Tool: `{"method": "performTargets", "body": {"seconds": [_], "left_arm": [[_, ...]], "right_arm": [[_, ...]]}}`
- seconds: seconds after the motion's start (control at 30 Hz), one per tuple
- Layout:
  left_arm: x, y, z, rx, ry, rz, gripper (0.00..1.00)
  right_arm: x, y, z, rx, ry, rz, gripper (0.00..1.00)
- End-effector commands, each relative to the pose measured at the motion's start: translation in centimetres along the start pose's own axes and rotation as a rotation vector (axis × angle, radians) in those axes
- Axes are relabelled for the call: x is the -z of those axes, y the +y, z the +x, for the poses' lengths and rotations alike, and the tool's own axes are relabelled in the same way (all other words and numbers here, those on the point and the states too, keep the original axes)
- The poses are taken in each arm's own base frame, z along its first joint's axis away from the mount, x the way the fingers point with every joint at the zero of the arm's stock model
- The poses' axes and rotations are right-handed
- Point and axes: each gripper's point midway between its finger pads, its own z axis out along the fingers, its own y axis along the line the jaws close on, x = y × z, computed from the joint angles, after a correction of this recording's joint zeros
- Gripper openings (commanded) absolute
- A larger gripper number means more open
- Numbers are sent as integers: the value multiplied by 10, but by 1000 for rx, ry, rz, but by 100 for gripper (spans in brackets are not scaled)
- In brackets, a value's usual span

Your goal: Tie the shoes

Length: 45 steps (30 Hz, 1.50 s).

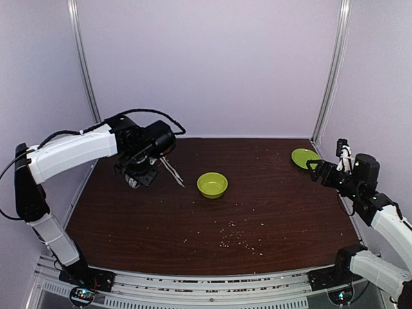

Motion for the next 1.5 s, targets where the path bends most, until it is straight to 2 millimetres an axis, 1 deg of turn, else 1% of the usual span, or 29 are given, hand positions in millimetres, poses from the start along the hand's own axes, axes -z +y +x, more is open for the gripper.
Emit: {"method": "performTargets", "body": {"seconds": [0.0,0.07,0.13,0.27,0.3,0.37,0.43,0.47,0.53,0.57,0.67,0.7,0.77,0.83,0.93,0.97,1.03,1.1,1.13,1.2,1.3,1.37,1.47], "left_arm": [[-13,24,53,-48,178,-216,0],[-18,8,63,-79,188,-202,0],[-22,-11,69,-103,201,-164,0],[-29,-61,74,-166,214,-59,0],[-31,-74,76,-186,221,-25,2],[-35,-94,82,-221,250,11,12],[-36,-109,87,-252,268,39,31],[-35,-117,89,-263,269,64,36],[-31,-131,93,-280,270,113,41],[-31,-137,95,-288,275,131,43],[-27,-149,102,-300,283,189,64],[-25,-152,103,-296,277,209,69],[-16,-156,97,-275,242,261,76],[-1,-160,84,-242,186,328,82],[23,-165,63,-200,114,456,86],[28,-165,57,-183,91,488,87],[31,-162,50,-146,56,539,89],[19,-157,50,-82,54,580,88],[9,-155,51,-42,58,602,87],[-6,-154,55,26,65,656,85],[-19,-156,59,77,61,690,84],[-25,-158,65,83,79,702,83],[-37,-159,80,91,115,688,79]], "right_arm": [[1,9,-8,7,-27,-40,99],[0,8,-7,8,-26,-39,100],[-1,9,-5,8,-17,-44,100],[-3,11,-1,15,12,-48,100],[-3,13,0,17,18,-51,100],[-3,15,1,19,21,-58,99],[-3,16,2,23,25,-60,99],[-3,16,1,23,26,-59,99],[-4,16,1,23,29,-57,100],[-5,17,1,22,30,-60,100],[-6,23,-1,28,35,-71,100],[-6,25,-1,35,38,-70,100],[-7,32,-1,63,46,-73,100],[-7,46,1,97,66,-93,100],[-8,81,9,127,105,-187,100],[-8,94,14,134,120,-222,100],[-10,119,28,137,156,-283,100],[-12,143,43,127,193,-343,100],[-13,154,51,120,210,-370,100],[-15,176,68,108,236,-411,99],[-15,210,97,111,295,-475,98],[-15,226,113,105,329,-510,98],[-17,243,125,98,356,-548,97]]}}
